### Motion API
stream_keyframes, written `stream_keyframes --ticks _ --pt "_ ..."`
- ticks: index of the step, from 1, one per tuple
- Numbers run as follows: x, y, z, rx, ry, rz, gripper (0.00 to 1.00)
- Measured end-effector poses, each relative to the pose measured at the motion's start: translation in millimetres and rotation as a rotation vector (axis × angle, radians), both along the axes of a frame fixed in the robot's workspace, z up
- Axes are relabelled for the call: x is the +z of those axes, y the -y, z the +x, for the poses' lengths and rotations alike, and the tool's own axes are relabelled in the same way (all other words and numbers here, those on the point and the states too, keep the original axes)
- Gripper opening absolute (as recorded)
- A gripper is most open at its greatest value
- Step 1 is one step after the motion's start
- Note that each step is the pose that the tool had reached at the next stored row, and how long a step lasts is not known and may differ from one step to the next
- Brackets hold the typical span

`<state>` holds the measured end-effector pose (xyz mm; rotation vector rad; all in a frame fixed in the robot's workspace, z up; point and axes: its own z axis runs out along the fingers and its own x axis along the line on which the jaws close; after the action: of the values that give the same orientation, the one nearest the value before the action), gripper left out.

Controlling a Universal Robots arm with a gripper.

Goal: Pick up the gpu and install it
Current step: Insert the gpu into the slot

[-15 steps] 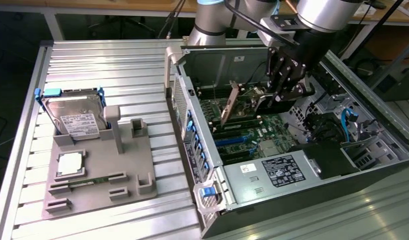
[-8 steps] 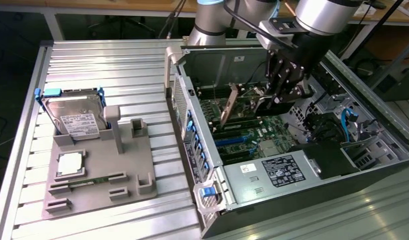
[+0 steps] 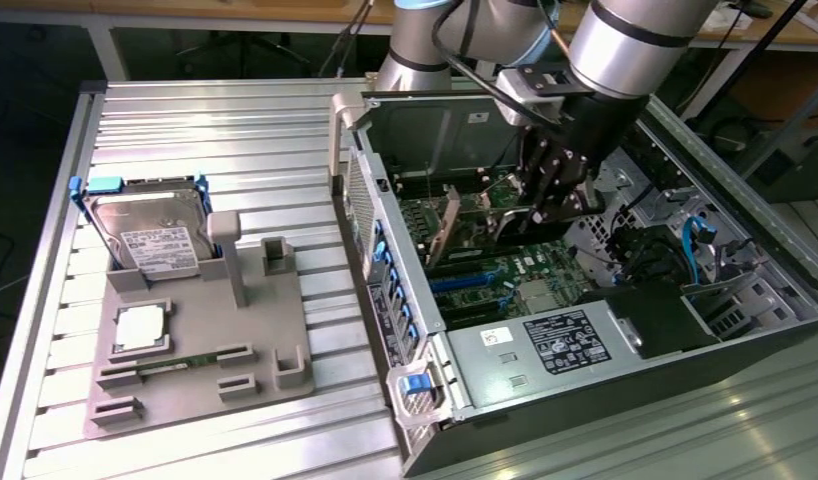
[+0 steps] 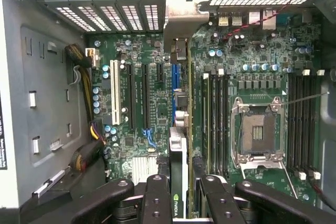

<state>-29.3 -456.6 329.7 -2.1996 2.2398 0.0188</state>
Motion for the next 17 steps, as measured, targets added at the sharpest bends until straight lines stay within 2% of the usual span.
stream_keyframes --ticks 5,9,10,17 --pt "-12.0 0.0 -11.8 0.001 0.0000 0.0000 0.27" --pt "-17.4 0.0 -16.6 0.002 0.0001 -0.0001 0.27" --pt "-21.4 0.0 -18.1 0.002 0.0002 -0.0002 0.27" --pt "-32.9 0.0 -21.0 0.004 0.0010 -0.0001 0.27"
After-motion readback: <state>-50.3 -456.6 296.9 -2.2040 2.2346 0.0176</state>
